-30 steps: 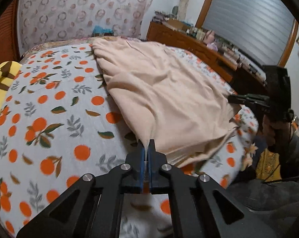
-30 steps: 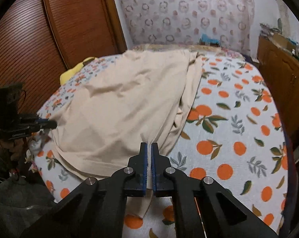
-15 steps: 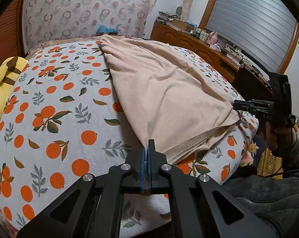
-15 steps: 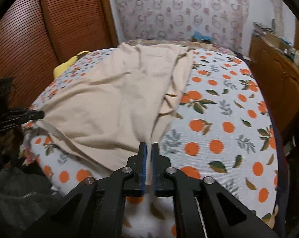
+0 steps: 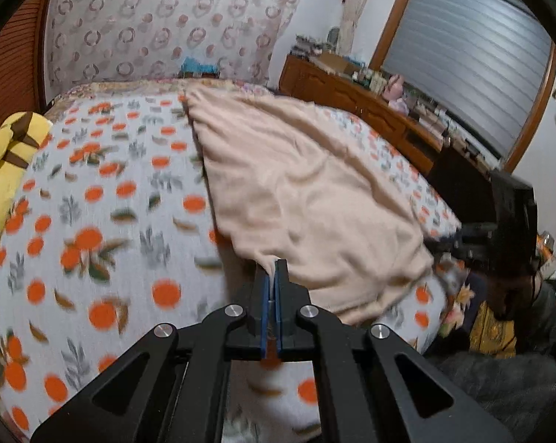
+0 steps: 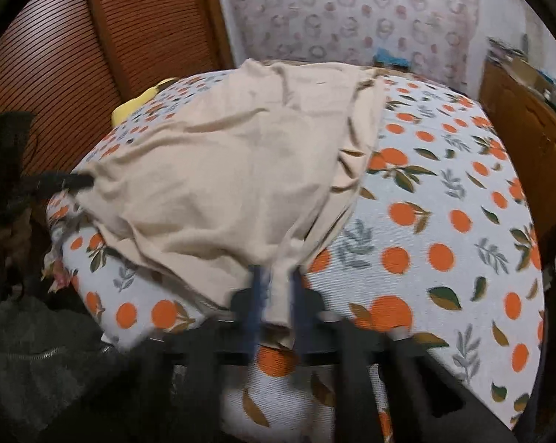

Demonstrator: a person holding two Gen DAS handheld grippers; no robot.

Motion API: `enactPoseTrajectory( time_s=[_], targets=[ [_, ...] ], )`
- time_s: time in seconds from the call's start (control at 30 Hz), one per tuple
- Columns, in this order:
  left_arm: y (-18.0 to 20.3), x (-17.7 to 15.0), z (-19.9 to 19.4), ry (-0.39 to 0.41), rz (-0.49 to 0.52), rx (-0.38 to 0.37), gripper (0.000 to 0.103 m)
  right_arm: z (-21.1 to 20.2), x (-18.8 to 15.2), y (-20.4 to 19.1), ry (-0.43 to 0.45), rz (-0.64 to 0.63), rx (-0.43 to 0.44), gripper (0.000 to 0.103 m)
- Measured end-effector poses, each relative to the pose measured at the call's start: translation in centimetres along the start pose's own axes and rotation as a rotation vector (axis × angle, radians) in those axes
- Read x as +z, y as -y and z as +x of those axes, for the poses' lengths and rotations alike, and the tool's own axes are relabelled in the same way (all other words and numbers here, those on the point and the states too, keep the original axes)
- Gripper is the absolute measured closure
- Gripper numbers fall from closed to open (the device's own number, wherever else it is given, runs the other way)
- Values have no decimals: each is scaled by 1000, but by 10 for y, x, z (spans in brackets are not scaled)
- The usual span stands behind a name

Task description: Fold small clothes

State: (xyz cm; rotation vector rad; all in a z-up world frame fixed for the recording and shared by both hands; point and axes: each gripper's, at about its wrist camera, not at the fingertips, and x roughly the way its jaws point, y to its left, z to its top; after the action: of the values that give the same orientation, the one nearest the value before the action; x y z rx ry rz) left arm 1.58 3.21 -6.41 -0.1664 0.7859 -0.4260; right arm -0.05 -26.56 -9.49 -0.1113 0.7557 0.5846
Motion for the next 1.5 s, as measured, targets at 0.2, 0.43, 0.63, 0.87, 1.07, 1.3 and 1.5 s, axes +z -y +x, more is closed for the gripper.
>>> enactPoseTrajectory(
  time_s=[0.2,0.43,0.63,0.87,1.07,1.3,1.5],
  targets=[
    [-10,66,6,92,-6,-12,100,-25,46,24,156,28,61,98],
    [-30,144,35,156,-25,15,100,-26,125,60,293,21,12,98],
    [-51,192,67,153,-42,38,100,4,178,80,299,-7,-24,98],
    [-79,226,115,103,-74,75,100,63,228,111,251,3,-53,98],
    [-97,232,151,37,-81,123,100,111,253,133,169,27,-95,98],
    [-103,230,156,-1,-67,135,94,110,266,136,164,36,-130,72],
    [-89,219,160,-43,1,94,34,90,244,124,160,-5,-69,51]
  ],
)
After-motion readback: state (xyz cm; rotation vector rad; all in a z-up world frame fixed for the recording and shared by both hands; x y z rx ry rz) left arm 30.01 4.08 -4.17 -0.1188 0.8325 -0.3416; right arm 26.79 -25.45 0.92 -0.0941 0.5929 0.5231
